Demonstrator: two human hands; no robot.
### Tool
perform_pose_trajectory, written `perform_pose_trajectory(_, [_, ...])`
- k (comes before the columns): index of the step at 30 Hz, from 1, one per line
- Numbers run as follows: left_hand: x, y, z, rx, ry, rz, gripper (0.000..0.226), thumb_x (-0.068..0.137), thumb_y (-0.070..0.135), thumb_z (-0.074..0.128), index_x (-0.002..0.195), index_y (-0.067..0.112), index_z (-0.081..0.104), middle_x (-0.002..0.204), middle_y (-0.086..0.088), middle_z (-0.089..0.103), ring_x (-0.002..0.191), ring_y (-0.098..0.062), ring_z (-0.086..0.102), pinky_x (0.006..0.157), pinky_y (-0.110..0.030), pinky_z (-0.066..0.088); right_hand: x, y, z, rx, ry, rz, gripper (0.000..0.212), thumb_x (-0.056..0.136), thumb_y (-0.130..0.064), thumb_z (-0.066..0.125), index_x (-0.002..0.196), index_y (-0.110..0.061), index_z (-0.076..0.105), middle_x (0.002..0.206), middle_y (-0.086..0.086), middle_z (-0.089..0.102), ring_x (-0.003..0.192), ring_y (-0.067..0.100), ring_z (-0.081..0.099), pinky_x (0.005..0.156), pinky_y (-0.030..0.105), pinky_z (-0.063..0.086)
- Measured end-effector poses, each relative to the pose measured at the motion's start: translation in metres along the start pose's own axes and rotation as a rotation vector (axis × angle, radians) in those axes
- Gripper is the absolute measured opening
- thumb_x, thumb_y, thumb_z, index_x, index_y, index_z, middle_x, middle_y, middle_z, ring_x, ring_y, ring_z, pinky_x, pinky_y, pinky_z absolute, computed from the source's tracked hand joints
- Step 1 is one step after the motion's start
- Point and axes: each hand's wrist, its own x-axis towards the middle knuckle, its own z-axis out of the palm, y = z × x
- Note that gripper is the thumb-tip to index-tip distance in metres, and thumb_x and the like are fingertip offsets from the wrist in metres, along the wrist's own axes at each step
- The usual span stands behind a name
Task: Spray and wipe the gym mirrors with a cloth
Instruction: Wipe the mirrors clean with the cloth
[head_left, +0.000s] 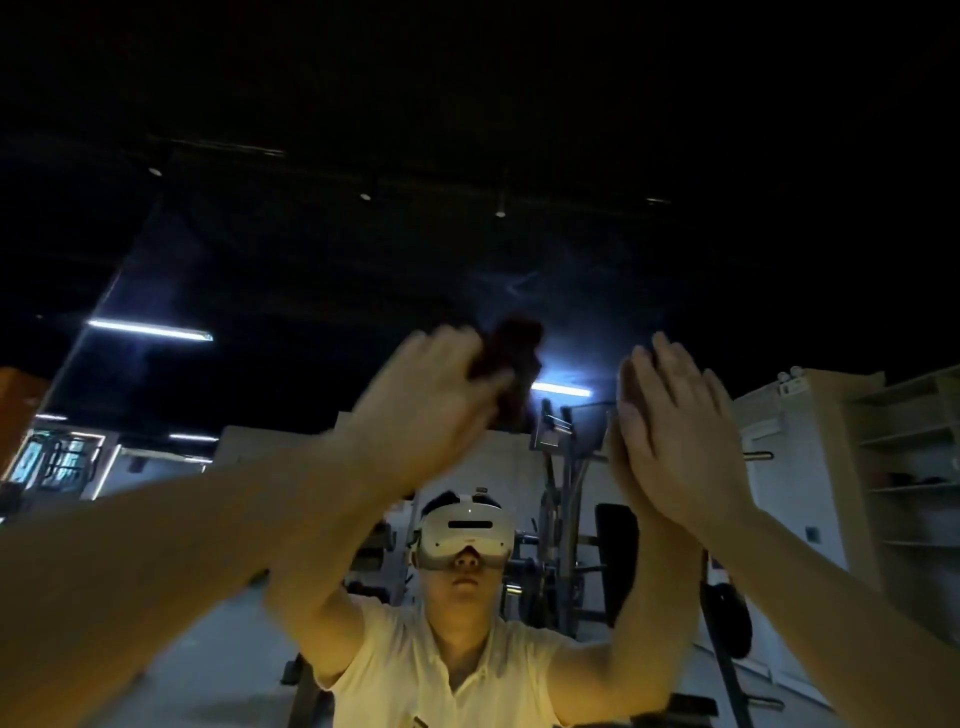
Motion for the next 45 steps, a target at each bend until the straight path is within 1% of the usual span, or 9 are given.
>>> perform_pose_trajectory(7, [0.079,-0.025,0.024,0.010,0.027,-0.587,0.054,0.109,0.043,0.040,0.157,0.017,0.037,0.133,-0.022,0.043,0.101,-0.033,0.059,0.073,-0.037,0.047,-0.003,0.003,0.009,-0.001,-0.012,-0.032,0.070,0.105,-0.054,-0.004,0.165,-0.017,0.002,0.172,0.006,-0.002,0.159,0.022,-0.007,0.129,0.052,0.004])
perform_pose_trajectory(11, [0.093,0.038,0.032,0.014,-0.008,-0.498,0.056,0.109,0.042,0.036,0.159,0.015,0.032,0.135,-0.019,0.046,0.091,-0.027,0.062,0.069,-0.035,0.049,-0.006,0.003,0.012,0.021,-0.010,-0.040,0.067,0.106,-0.053,0.000,0.164,-0.019,0.000,0.172,0.005,-0.005,0.159,0.021,-0.010,0.129,0.052,0.002])
perform_pose_trajectory(17, [0.054,0.047,0.014,0.068,-0.171,0.007,0.062,0.109,0.050,0.020,0.164,0.023,0.023,0.135,-0.007,0.055,0.100,-0.017,0.065,0.080,-0.030,0.050,-0.005,0.002,0.011,0.033,-0.025,-0.036,0.067,0.107,-0.052,0.003,0.165,-0.019,0.003,0.172,0.006,-0.003,0.159,0.021,-0.009,0.128,0.053,0.006])
perform_pose_trajectory(22, [0.081,-0.048,0.004,0.125,-0.144,-0.455,0.058,0.110,0.050,0.030,0.159,0.020,0.032,0.105,-0.005,0.055,0.067,-0.013,0.052,0.054,-0.031,0.039,-0.005,0.001,0.010,0.000,-0.024,-0.033,0.069,0.105,-0.052,0.000,0.165,-0.017,0.004,0.172,0.008,0.000,0.160,0.024,-0.006,0.128,0.054,0.007])
perform_pose_trajectory(25, [0.101,-0.032,0.015,0.042,-0.047,-0.559,0.051,0.110,0.044,0.037,0.152,0.015,0.040,0.103,-0.009,0.058,0.070,-0.020,0.057,0.058,-0.033,0.041,-0.005,0.000,0.010,0.012,-0.016,-0.031,0.071,0.104,-0.053,-0.005,0.165,-0.017,0.006,0.172,0.008,0.002,0.160,0.024,-0.004,0.128,0.054,0.007])
perform_pose_trajectory(31, [0.060,0.093,0.030,-0.118,-0.119,-0.151,0.055,0.108,0.043,0.030,0.157,0.019,0.035,0.113,-0.006,0.063,0.082,-0.017,0.063,0.068,-0.033,0.052,-0.005,0.002,0.006,0.050,-0.028,-0.041,0.074,0.102,-0.057,-0.006,0.165,-0.019,0.004,0.173,0.006,-0.003,0.159,0.021,-0.009,0.129,0.051,0.003])
perform_pose_trajectory(36, [0.025,0.040,0.015,0.032,-0.237,0.209,0.068,0.103,0.052,0.016,0.160,0.020,0.037,0.106,-0.004,0.065,0.081,-0.014,0.065,0.068,-0.029,0.050,-0.007,0.004,0.005,0.010,-0.071,-0.057,0.077,0.101,-0.060,0.001,0.165,-0.018,-0.003,0.172,0.007,-0.010,0.158,0.022,-0.015,0.128,0.052,0.001])
perform_pose_trajectory(42, [0.104,-0.019,0.013,0.120,-0.140,-0.355,0.057,0.110,0.044,0.031,0.162,0.021,0.029,0.130,-0.016,0.047,0.098,-0.024,0.055,0.069,-0.035,0.043,-0.007,0.004,0.009,0.002,-0.060,-0.051,0.075,0.104,-0.059,0.000,0.165,-0.016,0.001,0.172,0.009,-0.007,0.159,0.024,-0.012,0.128,0.053,0.002])
perform_pose_trajectory(45, [0.142,0.003,0.028,0.045,-0.086,-0.443,0.055,0.111,0.038,0.037,0.161,0.016,0.030,0.134,-0.018,0.044,0.102,-0.026,0.054,0.078,-0.040,0.052,-0.008,0.002,0.009,0.059,-0.052,-0.052,0.080,0.100,-0.062,-0.012,0.165,-0.017,0.001,0.172,0.008,-0.008,0.159,0.024,-0.013,0.128,0.054,0.001])
